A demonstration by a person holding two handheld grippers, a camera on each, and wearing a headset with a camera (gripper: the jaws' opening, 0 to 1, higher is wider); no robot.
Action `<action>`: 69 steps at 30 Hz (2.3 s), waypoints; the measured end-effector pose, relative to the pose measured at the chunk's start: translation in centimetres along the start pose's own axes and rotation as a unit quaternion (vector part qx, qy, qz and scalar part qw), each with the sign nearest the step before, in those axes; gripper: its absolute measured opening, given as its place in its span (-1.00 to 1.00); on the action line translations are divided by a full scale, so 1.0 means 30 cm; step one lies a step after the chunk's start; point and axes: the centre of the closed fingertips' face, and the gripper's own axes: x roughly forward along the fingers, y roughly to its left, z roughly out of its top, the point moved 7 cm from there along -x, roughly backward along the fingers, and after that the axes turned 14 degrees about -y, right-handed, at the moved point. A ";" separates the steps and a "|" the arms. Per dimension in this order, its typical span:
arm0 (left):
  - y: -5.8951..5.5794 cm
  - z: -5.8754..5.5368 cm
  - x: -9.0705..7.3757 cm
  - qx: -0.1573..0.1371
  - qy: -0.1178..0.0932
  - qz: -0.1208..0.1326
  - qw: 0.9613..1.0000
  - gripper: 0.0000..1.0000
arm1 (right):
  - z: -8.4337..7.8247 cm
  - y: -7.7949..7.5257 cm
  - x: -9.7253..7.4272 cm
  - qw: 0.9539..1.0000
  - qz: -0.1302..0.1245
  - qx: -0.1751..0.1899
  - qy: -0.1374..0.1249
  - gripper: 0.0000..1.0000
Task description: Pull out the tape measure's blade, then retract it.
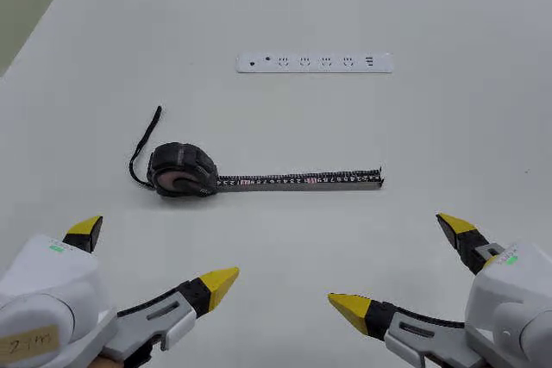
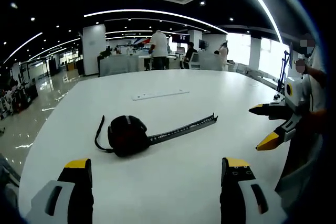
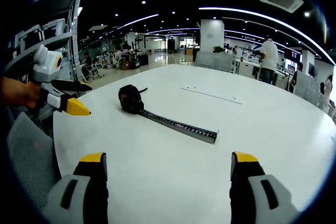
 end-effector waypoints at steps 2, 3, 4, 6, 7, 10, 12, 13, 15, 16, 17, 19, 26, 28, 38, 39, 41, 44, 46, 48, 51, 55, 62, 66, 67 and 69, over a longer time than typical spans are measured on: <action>-0.001 0.000 0.001 0.004 -0.002 0.001 1.000 1.00 | 0.001 0.000 0.001 1.000 0.001 0.000 -0.001 1.00; -0.003 0.001 0.002 0.004 -0.003 0.001 1.000 1.00 | 0.002 0.000 0.002 1.000 0.002 -0.001 -0.001 1.00; -0.005 0.001 0.004 0.003 -0.004 0.000 1.000 1.00 | 0.003 0.000 0.003 1.000 0.003 -0.001 -0.002 1.00; -0.008 0.002 0.007 0.004 -0.005 0.001 1.000 1.00 | 0.004 -0.002 0.006 1.000 0.003 -0.001 -0.003 1.00; -0.009 0.002 0.008 0.004 -0.005 0.001 1.000 1.00 | 0.004 -0.003 0.007 1.000 0.003 -0.001 -0.003 1.00; -0.010 0.002 0.011 0.003 -0.006 0.004 1.000 1.00 | 0.005 -0.006 0.009 1.000 0.004 -0.002 -0.003 1.00; -0.012 0.002 0.014 0.004 -0.007 0.006 1.000 1.00 | 0.004 -0.009 0.009 1.000 0.005 -0.002 -0.002 1.00; -0.012 0.002 0.016 0.004 -0.008 0.007 1.000 1.00 | 0.004 -0.010 0.009 1.000 0.005 -0.002 -0.001 1.00; -0.011 0.000 0.021 0.002 -0.009 0.012 1.000 1.00 | 0.003 -0.018 0.009 1.000 0.003 -0.003 -0.003 1.00; -0.011 0.001 0.023 -0.002 -0.011 0.017 1.000 1.00 | 0.002 -0.023 0.010 1.000 0.003 -0.003 -0.004 1.00; -0.010 0.002 0.025 -0.006 -0.012 0.021 1.000 1.00 | 0.000 -0.026 0.012 1.000 0.005 -0.003 -0.003 1.00; -0.010 0.003 0.030 -0.008 -0.015 0.029 0.999 1.00 | -0.005 -0.035 0.014 1.000 0.006 -0.006 0.000 1.00; -0.005 0.014 0.050 -0.004 -0.026 0.056 0.998 1.00 | -0.011 -0.066 0.025 0.999 0.029 -0.018 -0.001 0.96; -0.004 0.013 0.055 -0.004 -0.026 0.061 0.998 1.00 | -0.016 -0.080 0.028 0.999 0.034 -0.021 0.001 0.94; 0.000 0.003 0.088 0.002 -0.022 0.094 0.995 1.00 | -0.024 -0.137 0.050 0.995 0.094 -0.033 -0.011 0.79; 0.002 0.002 0.093 0.001 -0.022 0.098 0.995 1.00 | -0.024 -0.144 0.055 0.994 0.102 -0.035 -0.014 0.78; 0.003 0.000 0.103 -0.002 -0.022 0.103 0.994 1.00 | -0.022 -0.159 0.063 0.992 0.112 -0.048 -0.018 0.75; 0.006 0.000 0.118 -0.007 -0.026 0.110 0.994 1.00 | -0.026 -0.180 0.076 0.991 0.123 -0.054 -0.021 0.70; 0.011 -0.001 0.129 -0.012 -0.026 0.117 0.993 1.00 | -0.033 -0.196 0.084 0.989 0.132 -0.056 -0.020 0.64; 0.015 -0.004 0.140 -0.014 -0.024 0.123 0.992 1.00 | -0.037 -0.208 0.095 0.988 0.144 -0.057 -0.019 0.58; 0.019 -0.007 0.154 -0.015 -0.024 0.130 0.991 1.00 | -0.042 -0.227 0.111 0.986 0.156 -0.061 -0.019 0.56; 0.021 -0.011 0.172 -0.019 -0.022 0.136 0.990 0.99 | -0.043 -0.251 0.132 0.984 0.166 -0.067 -0.026 0.47; 0.040 -0.022 0.210 -0.024 -0.020 0.148 0.988 0.97 | -0.050 -0.281 0.179 0.979 0.191 -0.072 -0.026 0.31; 0.061 -0.030 0.233 -0.029 -0.016 0.154 0.987 0.96 | -0.055 -0.306 0.205 0.975 0.206 -0.081 -0.021 0.21; 0.063 -0.030 0.235 -0.029 -0.015 0.155 0.987 0.96 | -0.055 -0.308 0.209 0.975 0.208 -0.082 -0.021 0.19; 0.076 -0.034 0.250 -0.030 -0.014 0.160 0.987 0.95 | -0.056 -0.322 0.227 0.973 0.213 -0.085 -0.019 0.14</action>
